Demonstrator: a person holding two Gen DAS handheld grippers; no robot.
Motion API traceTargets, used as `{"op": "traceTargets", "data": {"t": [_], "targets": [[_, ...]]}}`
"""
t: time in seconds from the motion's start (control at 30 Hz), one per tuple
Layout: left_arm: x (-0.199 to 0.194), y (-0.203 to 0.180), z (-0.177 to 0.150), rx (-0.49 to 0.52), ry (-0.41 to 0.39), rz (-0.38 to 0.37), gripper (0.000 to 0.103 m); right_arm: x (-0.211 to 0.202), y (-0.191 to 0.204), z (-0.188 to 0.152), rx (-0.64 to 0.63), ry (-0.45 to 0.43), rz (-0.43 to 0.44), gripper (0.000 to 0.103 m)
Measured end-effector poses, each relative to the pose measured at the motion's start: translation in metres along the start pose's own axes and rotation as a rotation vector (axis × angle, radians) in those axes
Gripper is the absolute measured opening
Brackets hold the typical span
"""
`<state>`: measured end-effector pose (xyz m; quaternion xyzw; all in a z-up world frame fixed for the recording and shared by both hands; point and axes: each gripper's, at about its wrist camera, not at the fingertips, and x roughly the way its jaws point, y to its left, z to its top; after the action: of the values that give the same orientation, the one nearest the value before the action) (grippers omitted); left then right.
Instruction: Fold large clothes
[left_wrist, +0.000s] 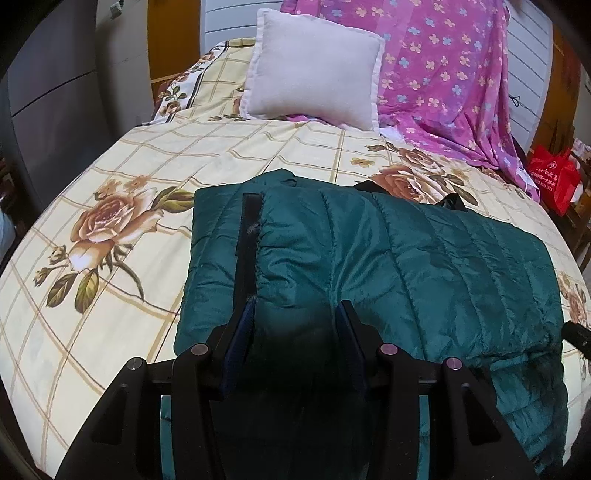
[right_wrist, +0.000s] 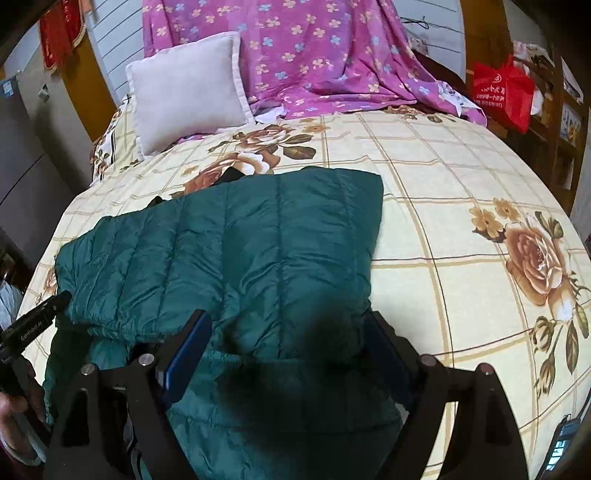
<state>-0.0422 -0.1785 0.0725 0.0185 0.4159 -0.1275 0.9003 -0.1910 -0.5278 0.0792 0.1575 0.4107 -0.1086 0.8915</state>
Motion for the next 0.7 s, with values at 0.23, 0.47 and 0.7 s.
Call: {"op": "traceTargets", "data": {"t": [0.23, 0.47, 0.7], "targets": [[-0.001, 0.004, -0.003, -0.002, -0.001, 0.009, 0.028, 0.001, 0.004, -0.008, -0.007, 0.025, 0.001, 0.087], [-0.006, 0.004, -0.006, 0.011, -0.006, 0.007, 0.028, -0.004, 0.007, -0.019, -0.034, 0.047, -0.007, 0.087], [-0.028, 0.003, -0.017, 0.035, -0.012, 0.003, 0.028, -0.02, 0.011, -0.035, -0.076, 0.051, -0.025, 0.087]]}}
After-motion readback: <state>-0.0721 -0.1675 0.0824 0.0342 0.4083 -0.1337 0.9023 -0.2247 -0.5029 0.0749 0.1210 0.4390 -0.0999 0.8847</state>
